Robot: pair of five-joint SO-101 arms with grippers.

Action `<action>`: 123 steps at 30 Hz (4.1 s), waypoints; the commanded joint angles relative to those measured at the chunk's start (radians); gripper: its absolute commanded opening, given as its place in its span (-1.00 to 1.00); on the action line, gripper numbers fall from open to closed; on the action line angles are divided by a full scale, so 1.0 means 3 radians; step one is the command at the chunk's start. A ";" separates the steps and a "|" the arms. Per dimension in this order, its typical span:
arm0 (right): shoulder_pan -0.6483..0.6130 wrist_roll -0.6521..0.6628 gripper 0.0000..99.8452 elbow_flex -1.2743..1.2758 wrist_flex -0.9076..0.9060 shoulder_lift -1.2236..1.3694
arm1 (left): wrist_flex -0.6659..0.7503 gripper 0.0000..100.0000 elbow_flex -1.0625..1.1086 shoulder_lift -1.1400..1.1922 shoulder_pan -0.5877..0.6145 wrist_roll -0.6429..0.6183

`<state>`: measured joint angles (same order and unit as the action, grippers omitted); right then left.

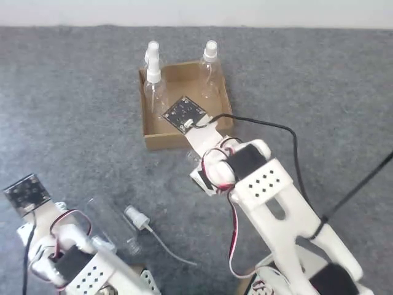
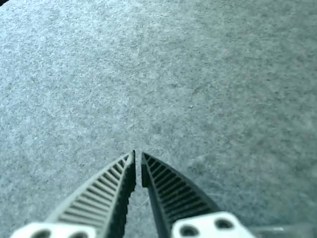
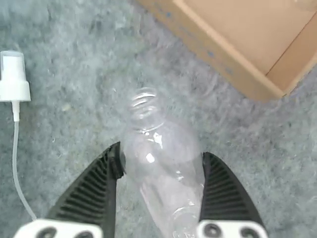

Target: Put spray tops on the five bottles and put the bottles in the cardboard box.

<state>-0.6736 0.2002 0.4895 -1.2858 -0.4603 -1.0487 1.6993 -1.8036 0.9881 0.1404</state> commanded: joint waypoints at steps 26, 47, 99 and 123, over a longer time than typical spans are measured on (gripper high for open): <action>0.0345 -0.0368 -0.85 0.0573 0.0780 -0.0637 | -0.0199 -0.74 -0.0611 -0.0056 -0.0031 0.0368; 0.0483 -0.0363 -0.85 0.0568 0.0800 -0.0606 | -0.1033 -0.74 -0.1496 0.1064 -0.0670 0.0992; 0.0627 -0.0358 -0.84 0.0573 0.0806 -0.0606 | -0.0660 -0.73 -0.2810 0.5053 -0.2521 0.0312; 0.1256 -0.0639 -0.85 0.0552 0.1051 -0.0637 | -0.1550 -0.74 -0.3869 0.5048 -0.3186 -0.0240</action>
<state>-0.3468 0.0545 0.6736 -1.0065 -0.5953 -1.5044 0.5900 -0.2739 0.1074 0.1343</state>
